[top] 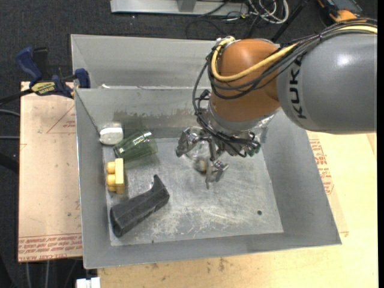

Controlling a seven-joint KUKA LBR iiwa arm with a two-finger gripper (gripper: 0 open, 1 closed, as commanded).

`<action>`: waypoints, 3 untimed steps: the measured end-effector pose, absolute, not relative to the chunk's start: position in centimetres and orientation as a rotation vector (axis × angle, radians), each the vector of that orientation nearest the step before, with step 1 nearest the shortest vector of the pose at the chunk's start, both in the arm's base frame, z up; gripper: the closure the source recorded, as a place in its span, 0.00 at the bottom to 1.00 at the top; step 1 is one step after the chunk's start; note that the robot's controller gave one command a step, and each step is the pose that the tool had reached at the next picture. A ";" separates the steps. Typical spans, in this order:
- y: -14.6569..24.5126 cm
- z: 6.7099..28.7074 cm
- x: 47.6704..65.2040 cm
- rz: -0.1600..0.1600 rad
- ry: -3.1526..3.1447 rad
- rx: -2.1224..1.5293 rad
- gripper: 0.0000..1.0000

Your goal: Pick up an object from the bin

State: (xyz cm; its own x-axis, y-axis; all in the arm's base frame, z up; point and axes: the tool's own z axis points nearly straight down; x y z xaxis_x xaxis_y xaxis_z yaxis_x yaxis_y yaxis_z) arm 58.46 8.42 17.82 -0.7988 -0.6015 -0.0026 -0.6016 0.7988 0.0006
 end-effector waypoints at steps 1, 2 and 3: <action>6.4 17.2 61.9 0.003 2.951 -1.062 0.00; 4.6 14.5 64.9 -0.003 2.922 -1.134 0.00; 3.4 7.9 64.5 -0.005 2.790 -1.437 1.00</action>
Offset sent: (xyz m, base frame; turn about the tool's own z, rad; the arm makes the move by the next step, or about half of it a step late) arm 0.0695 -0.0395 -0.0432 -0.1102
